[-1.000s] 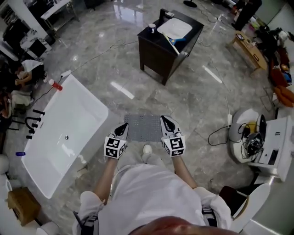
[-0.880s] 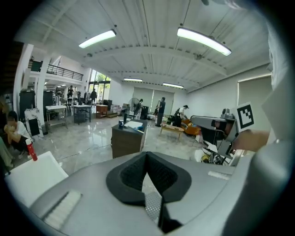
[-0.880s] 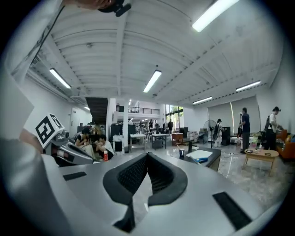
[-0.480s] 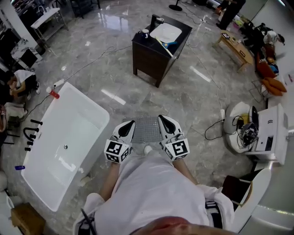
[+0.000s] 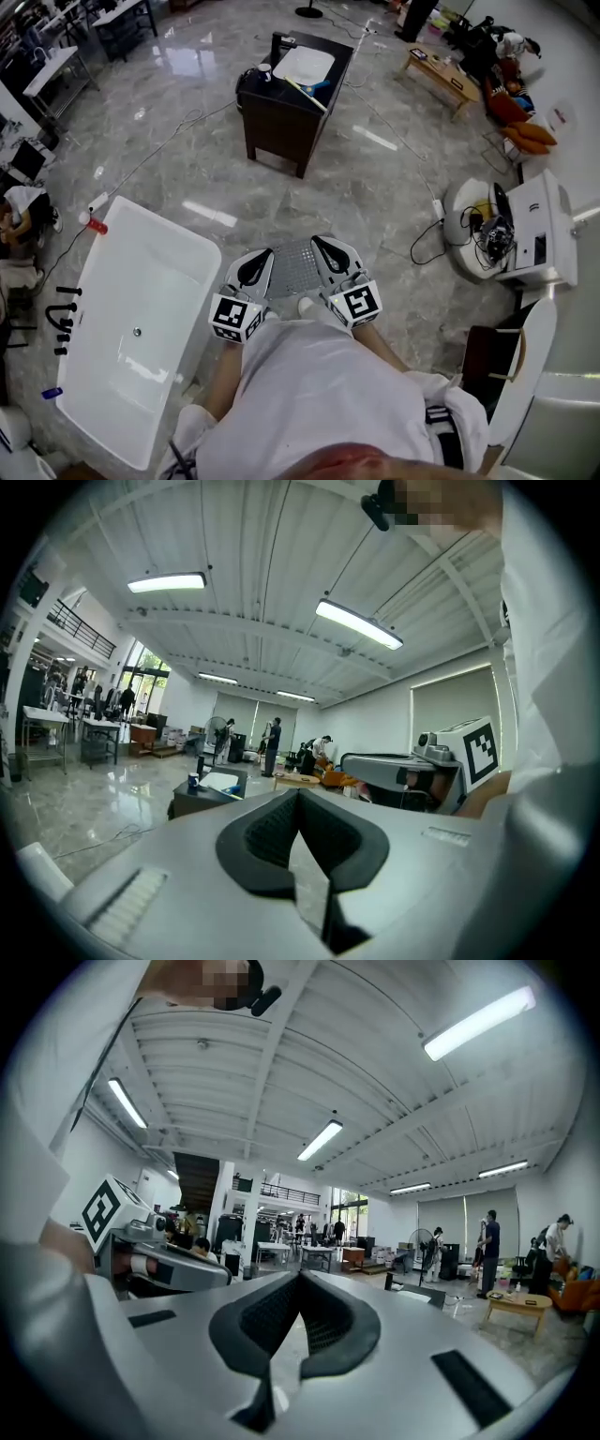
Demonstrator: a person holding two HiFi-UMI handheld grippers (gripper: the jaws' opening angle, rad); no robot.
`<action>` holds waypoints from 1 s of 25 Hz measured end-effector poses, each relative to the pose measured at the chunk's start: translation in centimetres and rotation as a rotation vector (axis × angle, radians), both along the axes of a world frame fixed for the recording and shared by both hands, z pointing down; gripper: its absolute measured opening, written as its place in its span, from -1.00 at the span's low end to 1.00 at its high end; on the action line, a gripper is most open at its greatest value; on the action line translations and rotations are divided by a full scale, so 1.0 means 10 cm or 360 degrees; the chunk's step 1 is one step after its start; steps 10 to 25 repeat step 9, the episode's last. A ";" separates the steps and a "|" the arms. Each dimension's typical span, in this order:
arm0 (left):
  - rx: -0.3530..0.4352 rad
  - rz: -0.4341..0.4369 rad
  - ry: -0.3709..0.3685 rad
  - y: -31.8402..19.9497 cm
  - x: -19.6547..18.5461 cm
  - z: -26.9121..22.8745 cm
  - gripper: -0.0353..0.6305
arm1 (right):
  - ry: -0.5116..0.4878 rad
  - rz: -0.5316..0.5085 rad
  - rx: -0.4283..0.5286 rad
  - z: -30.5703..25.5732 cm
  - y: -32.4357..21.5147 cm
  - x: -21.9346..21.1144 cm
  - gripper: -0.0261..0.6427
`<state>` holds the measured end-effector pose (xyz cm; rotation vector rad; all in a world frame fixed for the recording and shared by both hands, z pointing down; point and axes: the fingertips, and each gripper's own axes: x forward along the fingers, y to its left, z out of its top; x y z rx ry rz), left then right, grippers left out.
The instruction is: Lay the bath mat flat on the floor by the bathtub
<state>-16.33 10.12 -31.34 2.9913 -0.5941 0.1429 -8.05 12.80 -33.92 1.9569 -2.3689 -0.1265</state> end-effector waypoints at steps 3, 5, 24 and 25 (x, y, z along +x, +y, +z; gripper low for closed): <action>0.0008 0.0032 0.0024 0.02 -0.02 -0.05 -0.90 | 0.0007 0.0040 0.0024 -0.05 0.01 -0.02 -0.92; 0.0007 0.0050 0.0033 0.01 -0.03 -0.08 -0.90 | 0.0013 0.0053 0.0047 -0.09 0.00 -0.04 -0.92; 0.0000 0.0060 0.0077 0.02 -0.03 -0.15 -0.90 | 0.0062 0.0069 0.0067 -0.16 0.04 -0.05 -0.92; 0.0000 0.0060 0.0077 0.02 -0.03 -0.15 -0.90 | 0.0062 0.0069 0.0067 -0.16 0.04 -0.05 -0.92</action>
